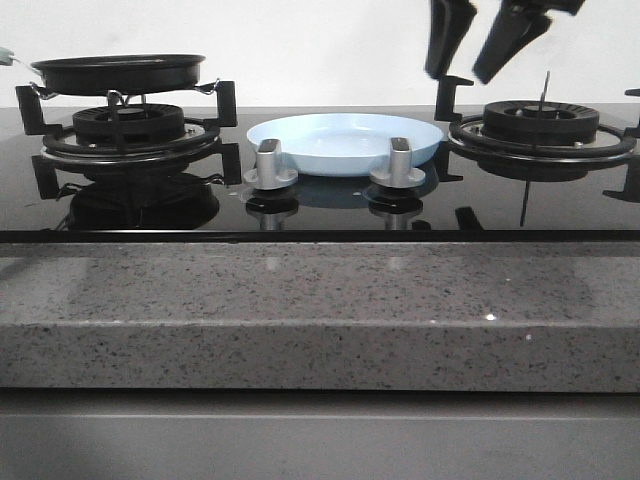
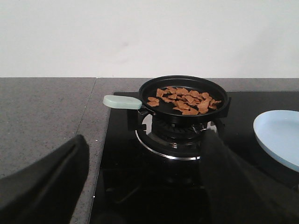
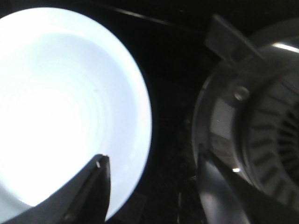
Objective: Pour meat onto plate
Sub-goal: 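Lower the right gripper onto the light blue plate rim and grasp it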
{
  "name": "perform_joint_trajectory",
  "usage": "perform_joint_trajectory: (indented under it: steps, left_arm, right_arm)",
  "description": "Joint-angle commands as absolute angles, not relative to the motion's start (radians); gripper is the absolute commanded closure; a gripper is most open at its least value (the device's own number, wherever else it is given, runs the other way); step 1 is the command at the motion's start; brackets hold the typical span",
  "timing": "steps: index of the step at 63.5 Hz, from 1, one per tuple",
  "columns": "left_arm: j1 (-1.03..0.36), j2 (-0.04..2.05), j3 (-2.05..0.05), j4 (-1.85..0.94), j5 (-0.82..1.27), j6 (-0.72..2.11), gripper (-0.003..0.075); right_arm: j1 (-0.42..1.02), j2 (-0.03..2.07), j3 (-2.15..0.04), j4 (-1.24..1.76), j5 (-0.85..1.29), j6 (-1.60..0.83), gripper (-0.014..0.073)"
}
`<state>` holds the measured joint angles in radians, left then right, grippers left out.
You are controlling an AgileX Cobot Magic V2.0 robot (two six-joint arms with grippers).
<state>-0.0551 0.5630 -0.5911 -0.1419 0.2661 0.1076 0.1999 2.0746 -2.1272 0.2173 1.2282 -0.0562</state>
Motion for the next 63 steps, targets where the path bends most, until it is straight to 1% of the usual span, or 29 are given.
perform_joint_trajectory:
  steps: [1,7,24,42,63]
  left_arm:
    - [-0.062,0.57,-0.631,-0.149,0.185,0.1,0.0231]
    - [-0.062,0.57,-0.631,-0.149,0.185,0.1,0.0232]
    - [-0.062,0.57,-0.631,-0.149,0.185,0.1,0.0231]
    - [-0.062,0.57,-0.631,-0.149,0.185,0.1,0.0231]
    - [-0.062,0.57,-0.631,-0.149,0.185,0.1,0.0231]
  right_arm:
    - [0.202,2.059,-2.217,0.268,1.262,-0.094,0.0172]
    - [0.202,2.1,-2.251,0.267,1.282,-0.096,0.0172]
    - [0.202,2.155,-2.253,0.267,1.282,-0.099,0.0172]
    - [0.202,2.177,-2.253,0.289,1.282,-0.115,0.027]
    - [0.205,2.181,-2.253,0.319,1.28,-0.14,0.0274]
